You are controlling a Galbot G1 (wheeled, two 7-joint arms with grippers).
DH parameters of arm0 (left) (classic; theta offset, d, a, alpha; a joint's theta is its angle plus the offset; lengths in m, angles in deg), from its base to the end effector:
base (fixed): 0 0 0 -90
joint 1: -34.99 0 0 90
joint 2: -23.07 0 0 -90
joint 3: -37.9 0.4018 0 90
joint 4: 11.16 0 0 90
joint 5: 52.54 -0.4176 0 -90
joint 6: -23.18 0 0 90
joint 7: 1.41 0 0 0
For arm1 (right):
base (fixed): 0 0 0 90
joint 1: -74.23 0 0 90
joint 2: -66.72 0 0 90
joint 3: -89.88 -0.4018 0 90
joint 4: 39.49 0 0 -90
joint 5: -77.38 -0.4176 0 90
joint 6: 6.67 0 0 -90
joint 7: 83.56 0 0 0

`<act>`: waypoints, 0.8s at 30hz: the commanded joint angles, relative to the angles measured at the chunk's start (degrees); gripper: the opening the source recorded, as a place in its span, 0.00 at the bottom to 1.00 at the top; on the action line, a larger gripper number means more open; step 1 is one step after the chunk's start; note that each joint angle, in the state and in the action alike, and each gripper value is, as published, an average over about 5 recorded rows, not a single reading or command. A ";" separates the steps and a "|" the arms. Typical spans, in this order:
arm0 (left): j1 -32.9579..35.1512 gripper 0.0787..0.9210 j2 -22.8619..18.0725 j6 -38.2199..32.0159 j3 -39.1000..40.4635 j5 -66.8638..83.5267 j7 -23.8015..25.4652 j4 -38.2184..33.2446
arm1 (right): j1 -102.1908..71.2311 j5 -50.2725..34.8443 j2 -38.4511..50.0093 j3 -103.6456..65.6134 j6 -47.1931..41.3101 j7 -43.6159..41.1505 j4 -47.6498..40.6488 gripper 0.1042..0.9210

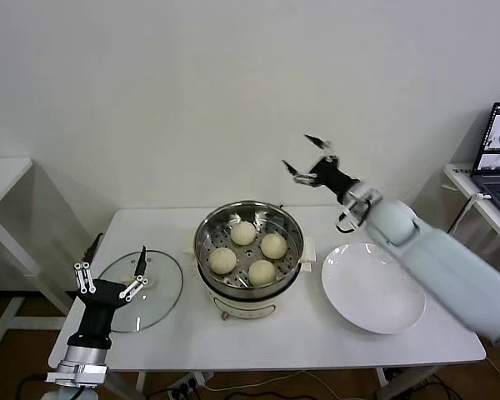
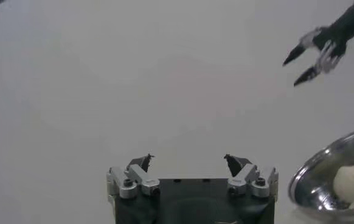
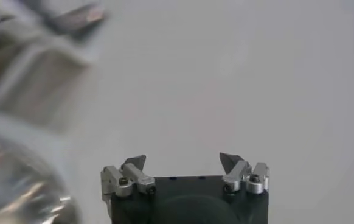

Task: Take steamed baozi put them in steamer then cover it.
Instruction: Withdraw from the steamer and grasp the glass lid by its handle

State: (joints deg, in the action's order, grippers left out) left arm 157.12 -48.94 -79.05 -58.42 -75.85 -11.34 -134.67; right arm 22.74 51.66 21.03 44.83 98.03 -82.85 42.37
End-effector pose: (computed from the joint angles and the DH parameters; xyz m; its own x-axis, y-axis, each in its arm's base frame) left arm 0.2127 0.0893 -0.3120 -0.9505 0.0904 -0.2973 -0.1224 0.7705 0.6256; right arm 0.5613 -0.1130 -0.2356 -0.8439 -0.4973 -0.2012 -0.3488 0.7936 -0.4985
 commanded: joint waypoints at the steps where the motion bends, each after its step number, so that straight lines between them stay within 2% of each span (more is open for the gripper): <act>1: -1.44 0.88 0.55 -1.70 -1.87 -16.77 -2.13 8.08 | -36.69 4.31 -7.40 -35.90 4.92 11.41 2.97 0.88; 8: -1.01 0.88 1.70 -1.65 -3.26 -26.20 -3.26 14.72 | -46.82 5.32 -15.45 -42.69 6.15 9.37 4.59 0.88; 18: -3.14 0.88 2.05 0.26 -3.16 -39.33 -4.41 27.02 | -50.98 7.09 -19.68 -41.28 5.89 8.79 7.52 0.88; 24: -6.01 0.88 1.24 1.39 -1.75 -42.23 -6.14 31.17 | -51.04 8.78 -20.88 -40.38 5.20 8.87 8.02 0.88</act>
State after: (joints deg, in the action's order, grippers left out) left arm 154.33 -47.36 -79.12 -60.92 -107.05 -15.32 -114.37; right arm -21.53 58.41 4.21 8.64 102.96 -74.71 48.77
